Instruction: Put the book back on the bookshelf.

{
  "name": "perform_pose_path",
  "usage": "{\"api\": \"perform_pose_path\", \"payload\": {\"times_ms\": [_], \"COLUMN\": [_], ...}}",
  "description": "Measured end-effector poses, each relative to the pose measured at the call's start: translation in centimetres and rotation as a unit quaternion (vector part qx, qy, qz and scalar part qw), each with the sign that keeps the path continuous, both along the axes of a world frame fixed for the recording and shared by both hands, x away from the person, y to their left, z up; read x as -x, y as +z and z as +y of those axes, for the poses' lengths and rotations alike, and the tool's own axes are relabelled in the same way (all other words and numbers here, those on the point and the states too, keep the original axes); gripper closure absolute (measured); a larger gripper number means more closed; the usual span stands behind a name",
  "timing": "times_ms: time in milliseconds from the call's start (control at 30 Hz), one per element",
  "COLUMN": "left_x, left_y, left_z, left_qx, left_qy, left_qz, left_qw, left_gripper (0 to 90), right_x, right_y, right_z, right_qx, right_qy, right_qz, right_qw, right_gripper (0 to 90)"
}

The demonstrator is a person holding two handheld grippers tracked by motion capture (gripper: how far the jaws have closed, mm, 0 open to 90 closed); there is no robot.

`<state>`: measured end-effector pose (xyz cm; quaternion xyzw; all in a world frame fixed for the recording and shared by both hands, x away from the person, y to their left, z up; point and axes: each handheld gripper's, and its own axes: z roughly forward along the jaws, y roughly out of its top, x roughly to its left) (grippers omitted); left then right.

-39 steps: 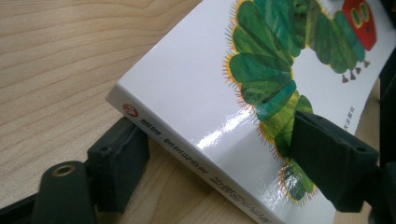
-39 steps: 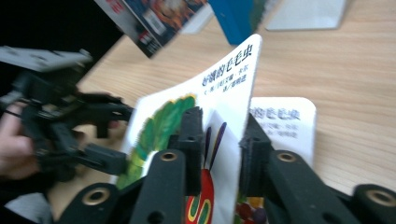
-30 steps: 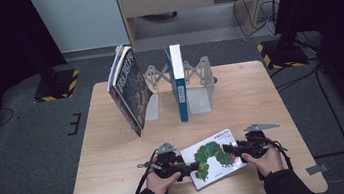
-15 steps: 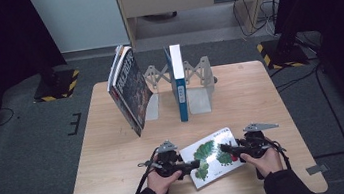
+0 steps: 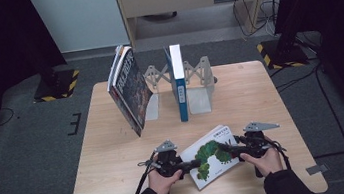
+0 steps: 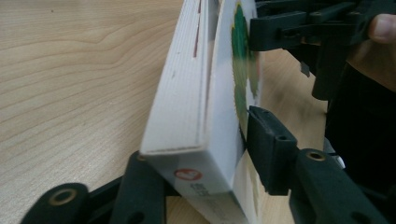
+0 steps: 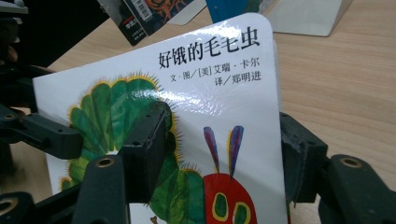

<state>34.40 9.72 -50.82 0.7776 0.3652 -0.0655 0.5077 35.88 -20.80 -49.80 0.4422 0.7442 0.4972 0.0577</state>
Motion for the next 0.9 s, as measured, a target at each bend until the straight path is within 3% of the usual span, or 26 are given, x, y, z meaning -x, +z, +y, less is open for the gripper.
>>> {"api": "perform_pose_path", "payload": {"times_ms": [167, 233, 300, 400, 467, 600, 900], "left_x": [0.2, 0.3, 0.4, 0.5, 0.5, 0.3, 0.0], "left_y": [0.6, 1.0, 1.5, 1.8, 2.1, 3.0, 4.6], "left_z": [0.1, 0.0, -0.1, 0.0, 0.2, 0.6, 1.7], "left_qx": [0.008, 0.01, -0.004, -0.013, -0.012, -0.011, -0.022], "left_qy": [-0.005, -0.007, -0.008, -0.003, 0.003, 0.012, 0.036], "left_qz": [0.008, 0.006, -0.009, -0.015, -0.015, -0.026, -0.041], "left_qw": [0.9999, 0.9999, 0.9999, 0.9998, 0.9998, 0.9995, 0.9983], "left_gripper": [69.2, 72.9, 73.9, 74.2, 74.4, 74.5, 74.7], "right_x": [-0.1, -0.2, -0.3, -0.4, -0.5, -0.7, -1.2], "right_y": [0.1, 0.0, -0.1, -0.1, -0.3, -0.8, -1.6], "right_z": [-0.4, -0.6, -0.9, -1.3, -1.6, -2.2, -3.6], "right_qx": [-0.008, 0.001, 0.005, 0.016, 0.033, 0.088, 0.146], "right_qy": [-0.016, -0.024, -0.034, -0.046, -0.053, -0.062, -0.079], "right_qz": [-0.009, -0.011, -0.014, -0.019, -0.02, -0.017, -0.008], "right_qw": [0.9998, 0.9997, 0.9993, 0.9986, 0.9979, 0.9941, 0.986], "right_gripper": [32.1, 30.5, 29.1, 25.2, 24.5, 22.2, 20.4]}}
